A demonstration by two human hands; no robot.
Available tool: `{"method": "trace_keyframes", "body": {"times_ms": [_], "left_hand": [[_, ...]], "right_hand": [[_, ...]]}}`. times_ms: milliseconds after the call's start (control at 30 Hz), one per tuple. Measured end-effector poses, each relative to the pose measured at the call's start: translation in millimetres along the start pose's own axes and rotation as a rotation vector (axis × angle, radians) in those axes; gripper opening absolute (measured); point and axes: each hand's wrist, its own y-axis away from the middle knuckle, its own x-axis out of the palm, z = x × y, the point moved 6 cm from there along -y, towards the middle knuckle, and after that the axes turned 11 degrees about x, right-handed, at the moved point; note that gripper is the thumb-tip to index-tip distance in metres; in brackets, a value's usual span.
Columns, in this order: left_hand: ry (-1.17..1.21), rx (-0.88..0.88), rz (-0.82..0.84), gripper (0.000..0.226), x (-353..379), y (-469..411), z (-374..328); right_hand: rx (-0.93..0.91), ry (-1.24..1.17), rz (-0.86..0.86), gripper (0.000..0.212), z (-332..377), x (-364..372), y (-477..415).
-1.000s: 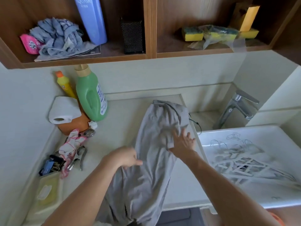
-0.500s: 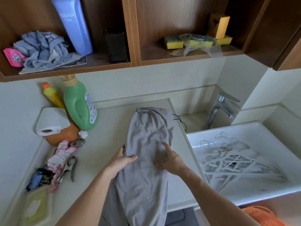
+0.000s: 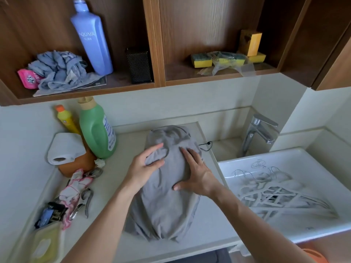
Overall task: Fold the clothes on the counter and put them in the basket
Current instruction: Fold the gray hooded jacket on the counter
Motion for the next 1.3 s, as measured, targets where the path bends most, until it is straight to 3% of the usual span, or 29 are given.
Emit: {"method": "trace_keyframes", "body": {"times_ms": [67,200,233,367,500,633,733,800,900,967,1067,1100,1133,1233,1300], "left_hand": [[-0.040,0.039,0.075,0.065,-2.5,-9.9,-23.8],[-0.211,0.078,0.149,0.064,-16.1,-25.2,-55.4],[-0.199,0.086,0.131,0.059,-20.0,-28.5,-61.8],[-0.196,0.172,0.068,0.054,-21.8,-28.8,-89.0],[-0.266,0.403,0.025,0.036,-27.5,-30.1,-104.1],[0.014,0.137,0.311,0.118,-4.8,-28.8,-86.6],[-0.214,0.062,0.363,0.139,12.3,-30.8,-78.2],[-0.290,0.000,0.316,0.121,20.5,-31.1,-76.5],[-0.260,-0.050,0.213,0.057,28.8,-27.5,-68.5],[-0.176,-0.089,0.191,0.028,35.6,-20.8,-63.8],[-0.149,-0.114,0.208,0.020,47.1,-13.6,-65.0],[-0.155,-0.110,0.218,0.022,52.2,-10.8,-66.4],[-0.159,-0.102,0.220,0.026,54.5,-10.8,-68.8],[-0.112,-0.119,0.248,0.033,60.8,-4.6,-68.4],[-0.085,-0.173,0.350,0.041,64.0,5.4,-68.0]], "right_hand": [[0.015,-0.035,-0.063,0.121,4.8,-16.3,-5.8],[0.042,0.038,-0.277,0.040,6.7,-62.9,-14.4],[0.051,0.095,-0.328,0.033,4.4,-75.4,-16.8],[-0.109,0.209,-0.535,0.042,-0.3,-115.1,-20.1],[-0.180,0.144,-0.424,0.035,13.2,-133.3,-16.6],[-0.293,-0.035,-0.320,0.032,21.4,-151.3,-4.4],[-0.299,-0.226,-0.214,0.026,19.4,-164.0,1.0],[-0.274,-0.313,-0.212,0.028,13.8,-169.9,2.7],[-0.229,-0.330,-0.225,0.027,-0.5,-174.1,0.1],[-0.187,-0.234,-0.124,0.046,-8.6,-173.0,-2.6],[-0.207,-0.143,0.142,0.093,-2.9,-160.5,1.6],[-0.228,-0.136,0.186,0.098,0.4,-155.0,4.2],[-0.247,-0.122,0.182,0.094,5.7,-151.9,4.5],[-0.232,-0.205,0.092,0.048,7.7,-152.7,10.0],[-0.229,-0.277,0.062,0.034,2.7,-158.0,21.4]]}}
